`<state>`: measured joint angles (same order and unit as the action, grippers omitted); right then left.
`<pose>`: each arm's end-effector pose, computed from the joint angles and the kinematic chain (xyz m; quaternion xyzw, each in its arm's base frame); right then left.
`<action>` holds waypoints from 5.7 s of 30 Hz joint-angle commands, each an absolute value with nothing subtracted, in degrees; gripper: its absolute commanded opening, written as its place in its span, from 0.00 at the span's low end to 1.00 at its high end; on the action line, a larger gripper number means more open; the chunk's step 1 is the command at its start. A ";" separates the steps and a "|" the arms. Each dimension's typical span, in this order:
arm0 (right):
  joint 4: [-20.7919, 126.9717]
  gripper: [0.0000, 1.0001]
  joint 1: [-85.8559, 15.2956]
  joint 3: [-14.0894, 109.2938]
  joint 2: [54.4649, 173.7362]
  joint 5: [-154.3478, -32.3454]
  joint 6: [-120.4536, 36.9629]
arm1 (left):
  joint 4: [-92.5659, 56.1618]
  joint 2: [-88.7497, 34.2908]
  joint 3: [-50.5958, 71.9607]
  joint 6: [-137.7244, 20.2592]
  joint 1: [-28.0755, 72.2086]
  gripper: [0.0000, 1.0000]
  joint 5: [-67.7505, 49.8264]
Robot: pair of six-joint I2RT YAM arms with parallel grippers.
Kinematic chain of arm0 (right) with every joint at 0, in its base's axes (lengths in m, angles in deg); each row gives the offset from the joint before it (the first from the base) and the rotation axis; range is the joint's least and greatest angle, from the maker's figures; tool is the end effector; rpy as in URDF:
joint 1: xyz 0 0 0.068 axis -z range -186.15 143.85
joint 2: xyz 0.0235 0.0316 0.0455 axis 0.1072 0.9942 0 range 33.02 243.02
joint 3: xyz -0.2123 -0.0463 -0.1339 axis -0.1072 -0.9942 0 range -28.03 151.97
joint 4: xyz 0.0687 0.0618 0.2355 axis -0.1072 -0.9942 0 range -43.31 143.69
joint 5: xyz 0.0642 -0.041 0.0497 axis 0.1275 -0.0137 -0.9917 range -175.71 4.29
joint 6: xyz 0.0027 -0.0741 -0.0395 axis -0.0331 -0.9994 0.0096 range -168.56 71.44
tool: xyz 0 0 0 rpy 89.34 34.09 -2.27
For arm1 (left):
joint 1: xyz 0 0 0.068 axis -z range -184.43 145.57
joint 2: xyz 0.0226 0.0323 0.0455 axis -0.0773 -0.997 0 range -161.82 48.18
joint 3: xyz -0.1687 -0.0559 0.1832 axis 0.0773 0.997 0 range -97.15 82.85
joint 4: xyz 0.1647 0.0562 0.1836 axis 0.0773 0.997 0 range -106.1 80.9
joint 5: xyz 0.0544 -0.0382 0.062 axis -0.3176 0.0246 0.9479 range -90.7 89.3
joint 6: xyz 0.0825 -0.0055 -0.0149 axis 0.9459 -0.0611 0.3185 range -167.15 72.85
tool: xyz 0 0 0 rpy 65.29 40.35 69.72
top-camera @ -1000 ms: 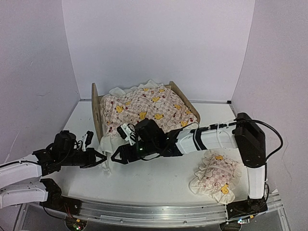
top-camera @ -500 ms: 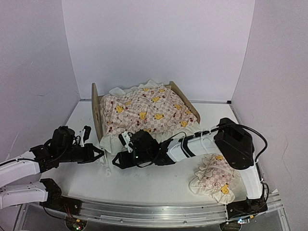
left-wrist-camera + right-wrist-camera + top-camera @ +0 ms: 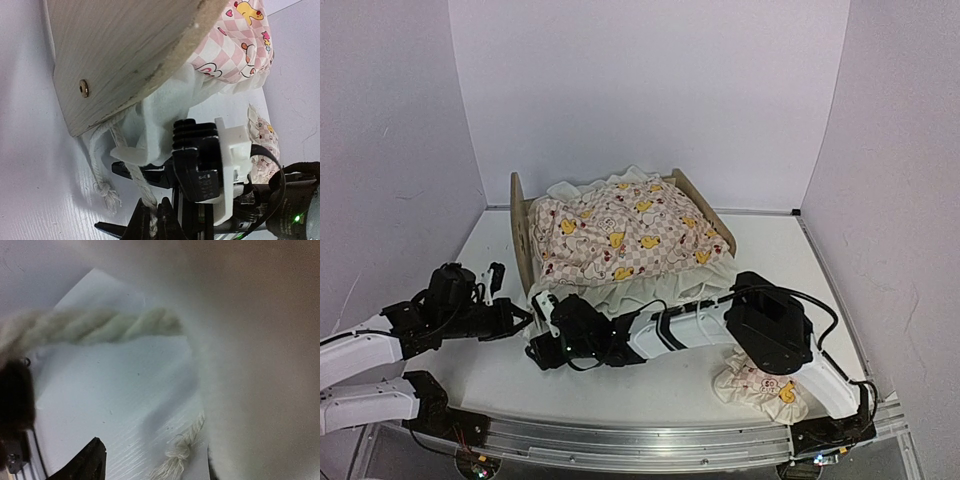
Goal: Set up the pet bed
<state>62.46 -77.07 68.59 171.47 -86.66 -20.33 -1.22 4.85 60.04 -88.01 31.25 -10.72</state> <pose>0.1765 0.5140 0.0834 -0.3236 0.8173 0.3676 0.3036 0.1572 -0.1286 0.1710 0.0001 0.8861 -0.3439 0.3107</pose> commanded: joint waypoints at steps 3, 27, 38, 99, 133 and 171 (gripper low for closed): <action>54.24 0.66 -78.83 73.56 175.22 -74.04 -28.59 | 0.43 5.79 59.24 -89.28 31.34 0.00 -7.80; 81.43 0.00 -71.94 57.56 164.07 -106.19 -27.11 | -13.38 -6.75 66.64 -89.33 31.47 0.14 -22.00; 81.76 0.00 -71.90 57.97 165.31 -107.15 -26.07 | -10.63 1.19 66.47 -91.40 31.37 0.60 -1.40; 79.98 0.00 -69.93 64.43 168.56 -95.32 -21.42 | -28.98 -9.92 65.57 -85.26 25.40 0.00 -7.05; 83.47 0.00 -68.35 73.89 175.92 -107.05 -24.53 | -18.98 -5.85 60.20 -81.03 25.41 0.01 -17.23; 87.46 0.00 -65.70 75.23 178.67 -114.97 -28.08 | -25.53 -8.22 65.01 -104.93 9.17 0.38 -28.53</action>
